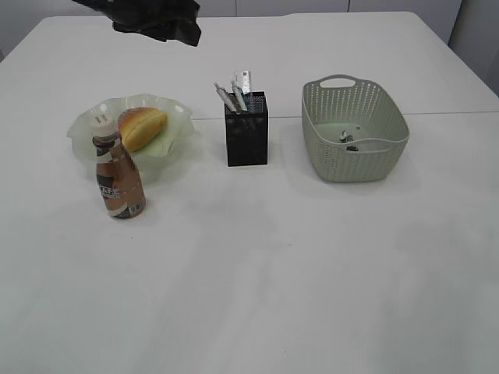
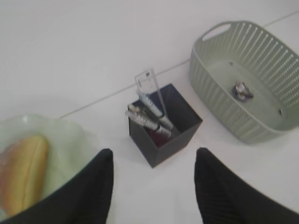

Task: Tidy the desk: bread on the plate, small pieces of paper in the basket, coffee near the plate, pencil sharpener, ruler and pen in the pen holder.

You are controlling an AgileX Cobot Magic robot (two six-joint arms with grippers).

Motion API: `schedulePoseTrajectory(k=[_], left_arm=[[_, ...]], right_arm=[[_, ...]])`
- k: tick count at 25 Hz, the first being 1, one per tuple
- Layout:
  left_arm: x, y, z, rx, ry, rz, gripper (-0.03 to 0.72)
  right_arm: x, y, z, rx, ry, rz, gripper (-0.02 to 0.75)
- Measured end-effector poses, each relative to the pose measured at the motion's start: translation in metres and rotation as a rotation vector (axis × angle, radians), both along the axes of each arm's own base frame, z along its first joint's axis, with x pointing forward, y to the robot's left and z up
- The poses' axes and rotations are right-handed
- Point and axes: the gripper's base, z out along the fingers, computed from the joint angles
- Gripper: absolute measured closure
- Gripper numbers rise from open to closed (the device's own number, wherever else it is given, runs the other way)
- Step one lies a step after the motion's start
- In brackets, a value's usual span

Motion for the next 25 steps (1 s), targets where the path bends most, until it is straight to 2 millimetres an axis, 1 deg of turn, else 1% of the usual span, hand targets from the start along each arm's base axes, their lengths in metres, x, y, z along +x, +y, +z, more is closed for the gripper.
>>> schedulePoseTrajectory(k=[2, 4, 7, 9, 12, 14, 19, 22, 24, 25], left_arm=[[-0.004, 0.007, 0.011, 0.054, 0.045, -0.010, 0.291], [-0.008, 0.014, 0.025, 0.106, 0.080, 0.018, 0.292], [-0.014, 0.030, 0.043, 0.213, 0.150, 0.127, 0.292], [-0.019, 0.042, 0.053, 0.266, 0.206, 0.209, 0.292], [-0.022, 0.057, 0.070, 0.263, 0.196, 0.280, 0.292], [-0.025, 0.062, 0.077, 0.246, 0.197, 0.296, 0.292], [-0.039, 0.069, 0.097, 0.197, 0.170, 0.311, 0.292], [-0.052, 0.076, 0.109, 0.183, 0.154, 0.319, 0.292], [-0.064, 0.082, 0.116, 0.175, 0.149, 0.323, 0.292], [-0.069, 0.087, 0.117, 0.174, 0.152, 0.329, 0.292]], right_arm=[[0.000, 0.001, 0.000, 0.009, -0.003, 0.002, 0.323], [0.000, 0.002, 0.000, 0.018, -0.007, 0.005, 0.323], [-0.003, 0.005, 0.007, 0.027, -0.023, 0.033, 0.323], [-0.009, 0.008, 0.016, 0.028, -0.045, 0.045, 0.323], [-0.018, 0.012, 0.029, 0.034, -0.081, 0.056, 0.323], [-0.025, 0.016, 0.034, 0.045, -0.093, 0.062, 0.323], [-0.051, 0.024, 0.032, 0.066, -0.061, 0.066, 0.323], [-0.073, 0.030, 0.030, 0.076, -0.039, 0.066, 0.323], [-0.088, 0.035, 0.029, 0.077, -0.028, 0.076, 0.323], [-0.097, 0.037, 0.031, 0.070, -0.031, 0.086, 0.323]])
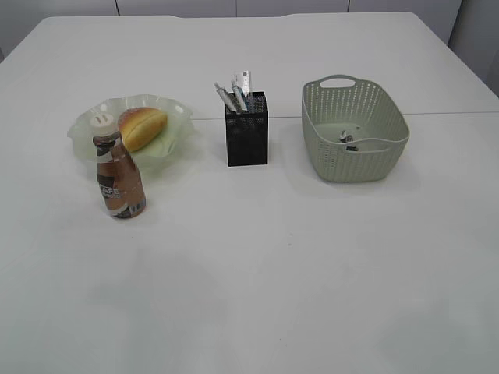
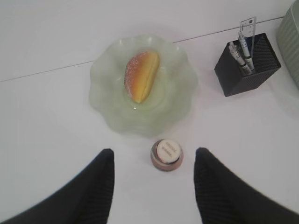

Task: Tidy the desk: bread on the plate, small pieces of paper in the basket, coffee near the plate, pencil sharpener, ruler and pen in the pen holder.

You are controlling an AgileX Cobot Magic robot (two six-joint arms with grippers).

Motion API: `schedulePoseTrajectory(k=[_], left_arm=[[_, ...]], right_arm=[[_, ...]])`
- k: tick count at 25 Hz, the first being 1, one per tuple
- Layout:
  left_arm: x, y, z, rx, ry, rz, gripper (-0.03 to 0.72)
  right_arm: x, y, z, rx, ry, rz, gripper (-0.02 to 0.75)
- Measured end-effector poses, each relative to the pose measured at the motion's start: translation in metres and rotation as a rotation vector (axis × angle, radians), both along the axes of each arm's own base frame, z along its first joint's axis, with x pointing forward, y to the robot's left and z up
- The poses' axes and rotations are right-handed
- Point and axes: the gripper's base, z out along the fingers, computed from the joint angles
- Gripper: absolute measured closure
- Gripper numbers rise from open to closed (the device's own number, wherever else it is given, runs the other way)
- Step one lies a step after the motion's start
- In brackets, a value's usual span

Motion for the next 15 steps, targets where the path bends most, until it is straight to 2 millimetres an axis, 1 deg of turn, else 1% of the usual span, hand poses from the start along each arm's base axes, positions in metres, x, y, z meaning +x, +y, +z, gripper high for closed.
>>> schedulePoseTrajectory(k=[2, 3, 7, 9, 11, 12, 13, 15], left_arm=[[-0.017, 0.009, 0.006, -0.006, -0.003, 0.008, 0.292], [-0.024, 0.012, 0.005, -0.004, 0.005, 0.009, 0.292], [-0.064, 0.029, 0.010, 0.003, 0.006, 0.023, 0.292], [-0.088, 0.037, 0.019, -0.008, -0.025, 0.029, 0.292], [-0.111, 0.045, 0.030, -0.021, -0.065, 0.032, 0.292], [-0.127, 0.050, 0.038, -0.035, -0.101, 0.033, 0.292], [-0.137, 0.053, 0.042, -0.042, -0.121, 0.033, 0.292], [-0.160, 0.061, 0.053, -0.065, -0.173, 0.038, 0.292]], right_arm=[[-0.017, 0.005, 0.003, -0.009, -0.006, 0.014, 0.323], [-0.024, 0.007, 0.003, -0.014, -0.005, 0.022, 0.323], [-0.057, 0.027, 0.008, -0.040, -0.025, 0.098, 0.323], [-0.071, 0.042, 0.004, -0.031, -0.025, 0.175, 0.323], [-0.082, 0.057, -0.005, -0.004, -0.014, 0.249, 0.323], [-0.087, 0.063, -0.010, 0.009, -0.006, 0.275, 0.323], [-0.092, 0.068, -0.015, 0.020, 0.003, 0.297, 0.323], [-0.109, 0.074, -0.017, 0.025, -0.009, 0.322, 0.323]])
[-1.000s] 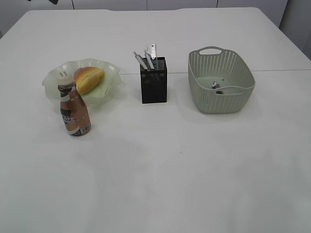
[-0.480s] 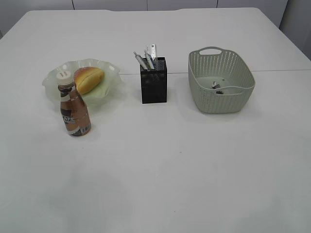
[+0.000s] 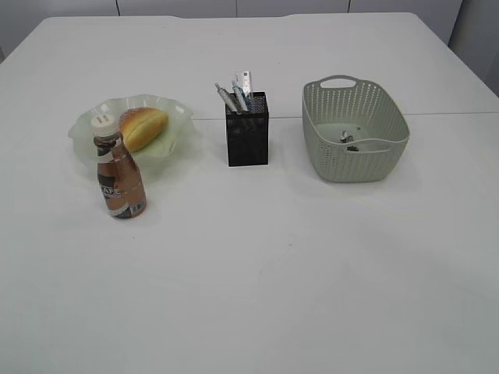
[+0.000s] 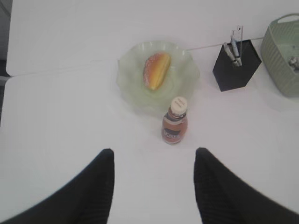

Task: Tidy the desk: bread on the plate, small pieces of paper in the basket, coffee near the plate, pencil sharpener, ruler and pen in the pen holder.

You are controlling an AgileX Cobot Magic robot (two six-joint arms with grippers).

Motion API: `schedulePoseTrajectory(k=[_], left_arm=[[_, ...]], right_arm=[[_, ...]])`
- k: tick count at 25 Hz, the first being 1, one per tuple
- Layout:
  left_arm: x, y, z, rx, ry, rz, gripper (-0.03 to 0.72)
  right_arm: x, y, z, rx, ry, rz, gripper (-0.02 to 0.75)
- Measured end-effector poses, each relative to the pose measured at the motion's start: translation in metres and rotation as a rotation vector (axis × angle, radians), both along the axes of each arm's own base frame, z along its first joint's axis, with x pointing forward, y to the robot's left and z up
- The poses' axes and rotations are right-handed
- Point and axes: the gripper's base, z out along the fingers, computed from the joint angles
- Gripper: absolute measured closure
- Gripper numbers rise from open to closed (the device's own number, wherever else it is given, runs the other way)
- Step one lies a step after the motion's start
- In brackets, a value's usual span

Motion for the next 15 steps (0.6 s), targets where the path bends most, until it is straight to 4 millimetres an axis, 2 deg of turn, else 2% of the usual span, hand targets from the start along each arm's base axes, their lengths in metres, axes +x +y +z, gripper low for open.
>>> schedulePoseTrajectory(k=[3, 6, 11, 15], left_arm=[[-0.036, 0.011, 0.011, -0.029, -0.074, -0.003, 0.292], [-0.070, 0.020, 0.013, -0.070, -0.119, -0.020, 0.292], [-0.126, 0.034, -0.001, -0.125, -0.180, -0.047, 0.292], [-0.165, 0.046, -0.029, -0.138, -0.209, -0.060, 0.292]], right_arm=[[-0.030, 0.002, 0.000, -0.022, -0.077, 0.001, 0.323], [-0.056, 0.001, -0.007, -0.066, -0.149, -0.012, 0.323], [-0.089, 0.002, -0.035, -0.090, -0.184, -0.019, 0.323], [-0.114, 0.004, -0.050, -0.087, -0.223, -0.017, 0.334]])
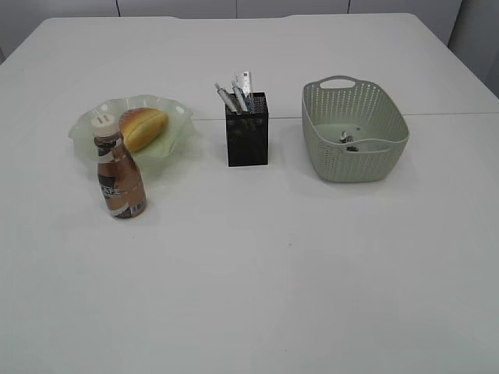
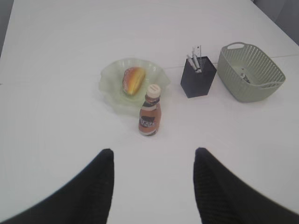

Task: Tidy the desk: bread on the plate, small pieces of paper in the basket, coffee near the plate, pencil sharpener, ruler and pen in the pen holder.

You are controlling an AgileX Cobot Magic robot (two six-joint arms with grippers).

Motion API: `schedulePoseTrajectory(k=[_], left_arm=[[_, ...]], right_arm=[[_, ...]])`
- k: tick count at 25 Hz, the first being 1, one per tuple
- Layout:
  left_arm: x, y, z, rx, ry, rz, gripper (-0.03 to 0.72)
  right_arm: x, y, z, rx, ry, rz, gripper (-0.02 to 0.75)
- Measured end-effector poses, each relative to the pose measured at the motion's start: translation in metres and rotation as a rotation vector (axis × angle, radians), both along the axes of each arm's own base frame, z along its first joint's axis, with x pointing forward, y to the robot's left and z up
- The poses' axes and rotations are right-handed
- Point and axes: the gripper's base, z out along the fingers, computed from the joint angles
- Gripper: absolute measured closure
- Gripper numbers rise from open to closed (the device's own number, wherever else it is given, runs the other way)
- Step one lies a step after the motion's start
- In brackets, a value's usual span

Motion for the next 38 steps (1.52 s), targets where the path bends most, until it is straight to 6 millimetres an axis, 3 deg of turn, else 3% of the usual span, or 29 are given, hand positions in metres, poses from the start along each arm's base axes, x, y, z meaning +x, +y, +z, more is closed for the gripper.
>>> schedulePoseTrajectory(k=[12, 13, 16, 18, 28, 38], left_arm=[[-0.097, 0.027, -0.094, -0.041, -0.195, -0.063, 0.292], [-0.098, 0.025, -0.099, -0.037, -0.181, -0.081, 0.292], [-0.090, 0.016, -0.109, 0.004, -0.152, -0.170, 0.292], [-0.083, 0.010, -0.119, 0.053, -0.122, -0.222, 0.292], [-0.044, -0.008, -0.180, 0.182, 0.033, -0.351, 0.292], [-0.036, -0.010, -0.186, 0.204, -0.003, -0.355, 0.293]], right_arm=[[-0.087, 0.007, -0.022, -0.042, -0.241, 0.016, 0.331], [-0.096, 0.008, -0.025, -0.055, -0.259, 0.025, 0.330], [-0.118, 0.011, -0.032, -0.072, -0.315, 0.048, 0.330], [-0.119, 0.011, -0.034, -0.071, -0.312, 0.055, 0.330], [-0.095, 0.015, -0.075, -0.035, -0.153, 0.142, 0.330], [-0.082, 0.014, -0.085, -0.041, -0.191, 0.142, 0.330]])
